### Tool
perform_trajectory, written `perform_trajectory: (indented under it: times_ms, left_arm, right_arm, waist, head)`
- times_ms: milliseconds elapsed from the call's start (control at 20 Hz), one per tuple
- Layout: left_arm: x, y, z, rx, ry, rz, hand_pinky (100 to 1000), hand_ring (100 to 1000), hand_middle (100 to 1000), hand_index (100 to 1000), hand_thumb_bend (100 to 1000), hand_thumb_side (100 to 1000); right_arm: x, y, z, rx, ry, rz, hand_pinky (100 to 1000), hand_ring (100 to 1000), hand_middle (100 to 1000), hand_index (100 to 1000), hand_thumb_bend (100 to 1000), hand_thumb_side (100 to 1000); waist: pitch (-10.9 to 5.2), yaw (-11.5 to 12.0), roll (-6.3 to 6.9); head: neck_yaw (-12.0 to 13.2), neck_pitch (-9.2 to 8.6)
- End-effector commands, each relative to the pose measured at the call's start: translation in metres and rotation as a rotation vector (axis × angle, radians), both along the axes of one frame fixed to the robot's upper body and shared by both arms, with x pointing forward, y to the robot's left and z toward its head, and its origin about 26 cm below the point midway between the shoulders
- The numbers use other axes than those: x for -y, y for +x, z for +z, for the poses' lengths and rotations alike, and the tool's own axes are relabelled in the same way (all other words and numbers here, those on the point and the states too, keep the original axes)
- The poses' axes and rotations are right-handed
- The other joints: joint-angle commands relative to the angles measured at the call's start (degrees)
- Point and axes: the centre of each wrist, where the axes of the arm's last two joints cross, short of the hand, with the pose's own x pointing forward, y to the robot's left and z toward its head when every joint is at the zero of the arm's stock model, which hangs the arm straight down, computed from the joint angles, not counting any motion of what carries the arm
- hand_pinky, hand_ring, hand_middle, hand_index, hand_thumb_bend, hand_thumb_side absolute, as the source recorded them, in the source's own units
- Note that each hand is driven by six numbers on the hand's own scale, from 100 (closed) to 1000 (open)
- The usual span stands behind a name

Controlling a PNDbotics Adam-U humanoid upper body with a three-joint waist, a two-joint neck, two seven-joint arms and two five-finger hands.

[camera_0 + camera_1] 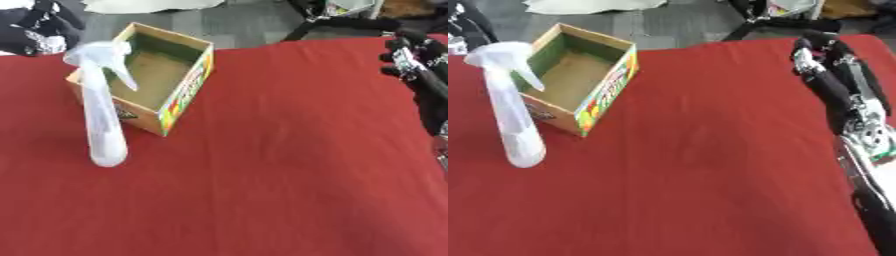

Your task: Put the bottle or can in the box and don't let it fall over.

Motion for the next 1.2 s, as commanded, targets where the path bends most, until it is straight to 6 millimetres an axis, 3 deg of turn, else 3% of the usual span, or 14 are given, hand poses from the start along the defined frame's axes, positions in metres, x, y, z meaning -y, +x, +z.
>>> perform_trajectory:
  times_ms: [50,650,950,1200]
  left_arm:
    - [-0.004,-0.007,0.021,0.053,-0.005,0.005,797,826,827,832,125,559]
    - [0.001,-0.020,0.044,0.139,-0.080,-0.030,793,827,827,830,100,534]
    - [0.003,-0.022,0.039,0.085,-0.084,-0.063,806,845,842,844,102,638]
    - [-0.003,-0.029,0.042,0.052,-0.091,-0.103,827,861,851,852,214,708]
  right_arm:
    - [0.001,0.000,0.008,0.020,-0.010,0.006,801,786,762,839,100,437]
    - [0.004,-0.001,0.005,0.013,-0.013,-0.003,803,787,762,840,100,440]
    - [0.004,0.000,0.005,0.011,-0.012,-0.002,804,787,763,841,100,444]
    - [0.005,-0.001,0.004,0.008,-0.012,-0.004,804,787,763,841,100,446]
  waist:
    - [-0.80,0.1,0.05]
    - [-1.18,0.8,0.10]
    - [-1.15,1.0,0.12]
    - [-1.14,1.3,0.18]
  head:
    - [-0.2,-0.36]
    - [-0.5,0.34]
    - [-0.7,0.25]
    - [-0.9,0.29]
